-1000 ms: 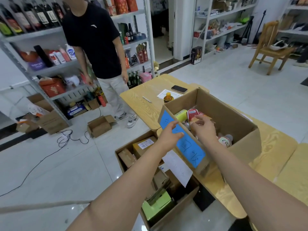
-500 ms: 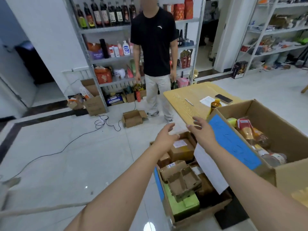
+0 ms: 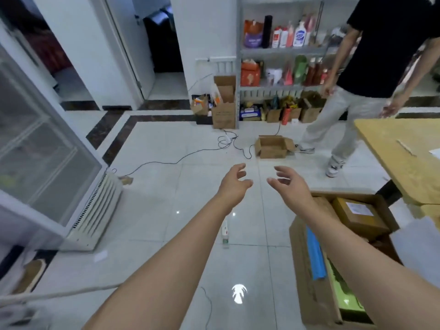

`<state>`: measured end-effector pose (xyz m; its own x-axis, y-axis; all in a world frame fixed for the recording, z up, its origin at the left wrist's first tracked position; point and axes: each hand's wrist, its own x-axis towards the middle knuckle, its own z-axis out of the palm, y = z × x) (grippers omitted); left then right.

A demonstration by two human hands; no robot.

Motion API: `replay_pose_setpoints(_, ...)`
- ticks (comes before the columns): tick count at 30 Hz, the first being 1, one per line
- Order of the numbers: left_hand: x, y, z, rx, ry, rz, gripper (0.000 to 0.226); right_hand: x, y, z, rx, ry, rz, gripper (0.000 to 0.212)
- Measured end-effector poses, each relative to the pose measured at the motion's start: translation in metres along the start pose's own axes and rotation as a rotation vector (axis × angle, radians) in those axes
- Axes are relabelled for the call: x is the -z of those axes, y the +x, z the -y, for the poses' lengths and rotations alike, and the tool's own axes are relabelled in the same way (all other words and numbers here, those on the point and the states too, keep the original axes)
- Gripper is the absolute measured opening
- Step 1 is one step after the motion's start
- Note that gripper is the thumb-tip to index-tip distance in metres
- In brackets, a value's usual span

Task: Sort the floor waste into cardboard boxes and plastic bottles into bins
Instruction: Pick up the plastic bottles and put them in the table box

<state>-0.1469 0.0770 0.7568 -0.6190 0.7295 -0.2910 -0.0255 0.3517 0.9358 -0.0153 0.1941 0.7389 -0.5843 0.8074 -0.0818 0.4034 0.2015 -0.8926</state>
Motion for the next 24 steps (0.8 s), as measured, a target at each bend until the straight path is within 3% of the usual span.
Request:
replay_pose_setpoints(13, 0.122, 0.034, 0.112, 0.276, -0.191, -0.289, 0.050, -0.142, 0.066, -0.034, -0.121, -0.104, 0.321, 0.048)
replay_pose_setpoints(24, 0.106, 0.146, 0.202, 0.542, -0.211, -0.449, 0.047, -0.211, 0.202, -0.131, -0.261, -0.205, 0.496, 0.054)
